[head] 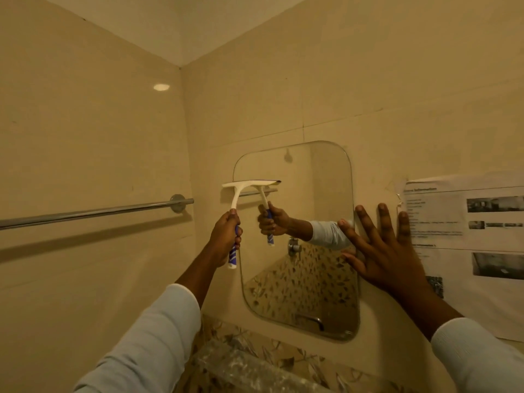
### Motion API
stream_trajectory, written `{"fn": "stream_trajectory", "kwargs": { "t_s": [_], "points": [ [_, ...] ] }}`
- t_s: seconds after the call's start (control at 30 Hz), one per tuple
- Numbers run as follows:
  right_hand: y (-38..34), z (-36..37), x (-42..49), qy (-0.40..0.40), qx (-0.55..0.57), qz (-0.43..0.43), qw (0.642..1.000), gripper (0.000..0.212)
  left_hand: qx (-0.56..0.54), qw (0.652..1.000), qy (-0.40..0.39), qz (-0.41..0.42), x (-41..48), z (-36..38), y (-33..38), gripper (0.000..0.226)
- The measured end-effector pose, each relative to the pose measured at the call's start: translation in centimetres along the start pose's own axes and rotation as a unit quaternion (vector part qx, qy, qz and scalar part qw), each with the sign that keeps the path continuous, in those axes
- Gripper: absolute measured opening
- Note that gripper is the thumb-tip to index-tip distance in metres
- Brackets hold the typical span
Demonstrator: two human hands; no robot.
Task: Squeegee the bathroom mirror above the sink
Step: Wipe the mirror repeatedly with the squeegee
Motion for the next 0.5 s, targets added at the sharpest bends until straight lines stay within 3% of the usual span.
{"fn": "stream_trajectory", "kwargs": {
  "t_s": [0.5],
  "points": [
    [-0.1,0.0,-0.1,0.005,-0.007,-0.004,1.000,0.088,0.023,0.996,-0.026,-0.080,-4.6,-1.7,-11.5,0.035]
  ]
}}
Point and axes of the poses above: each hand's wrist, its own x-axis towards the middle knuckle, its own z-axis out of the palm, y = z × x, the point moved 8 cm from there along x, towards the middle knuckle, and after that the axes turned 2 degrees about y, right-handed, at the moved point
